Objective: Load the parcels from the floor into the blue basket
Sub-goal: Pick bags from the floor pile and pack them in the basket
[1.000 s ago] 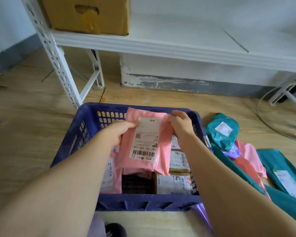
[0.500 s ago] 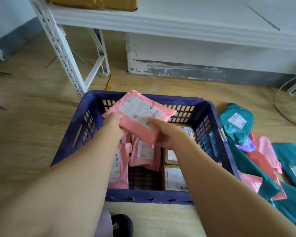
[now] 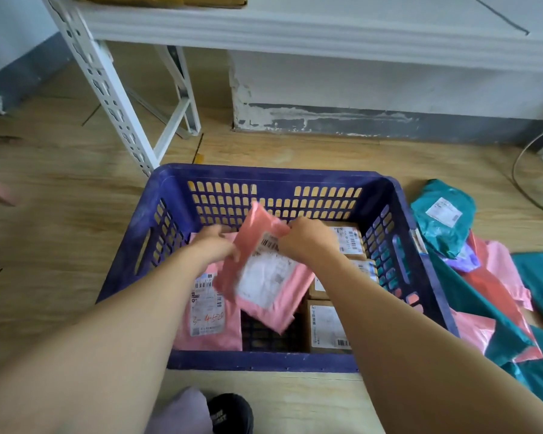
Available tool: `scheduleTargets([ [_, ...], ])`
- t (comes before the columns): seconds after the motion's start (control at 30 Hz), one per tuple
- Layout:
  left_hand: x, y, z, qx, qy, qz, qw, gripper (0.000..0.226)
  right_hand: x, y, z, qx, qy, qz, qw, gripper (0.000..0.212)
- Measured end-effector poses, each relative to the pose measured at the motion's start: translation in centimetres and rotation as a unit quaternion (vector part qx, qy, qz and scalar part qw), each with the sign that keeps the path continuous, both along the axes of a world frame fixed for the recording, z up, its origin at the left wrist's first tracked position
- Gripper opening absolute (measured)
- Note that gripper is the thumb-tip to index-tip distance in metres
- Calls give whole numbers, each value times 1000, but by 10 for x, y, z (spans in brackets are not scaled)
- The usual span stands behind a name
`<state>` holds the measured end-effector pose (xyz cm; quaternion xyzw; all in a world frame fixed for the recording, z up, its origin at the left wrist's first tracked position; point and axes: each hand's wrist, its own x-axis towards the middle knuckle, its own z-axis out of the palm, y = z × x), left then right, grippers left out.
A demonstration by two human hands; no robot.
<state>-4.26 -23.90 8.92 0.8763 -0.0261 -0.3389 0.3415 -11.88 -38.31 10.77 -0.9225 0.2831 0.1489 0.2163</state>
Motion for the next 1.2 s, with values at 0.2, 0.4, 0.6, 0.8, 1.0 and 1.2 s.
scheduleTargets([
  [0.2, -13, -8, -22, 68, 94, -96, 989, 44, 13, 7, -31, -30, 102, 113, 988, 28],
  [0.4, -12, -4, -68, 90, 147, -63, 983, 60, 20, 4, -65, -9, 115, 135, 984, 44],
  [0.6, -14, -3, -106, 158, 168, -116, 966, 52, 12, 5, -104, 1, 130, 131, 983, 29],
  [0.8, -19, -9, -125, 263, 93, -248, 928, 39, -1, 4, -107, -60, 58, 150, 985, 42],
  [1.0, -14, -7, -113, 290, -143, -273, 906, 36, 3, 9, -113, -12, 109, 193, 975, 52],
  [1.2, -6, -16, -118, 160, -286, -268, 906, 46, -2, 10, -115, -20, 48, 170, 984, 53],
])
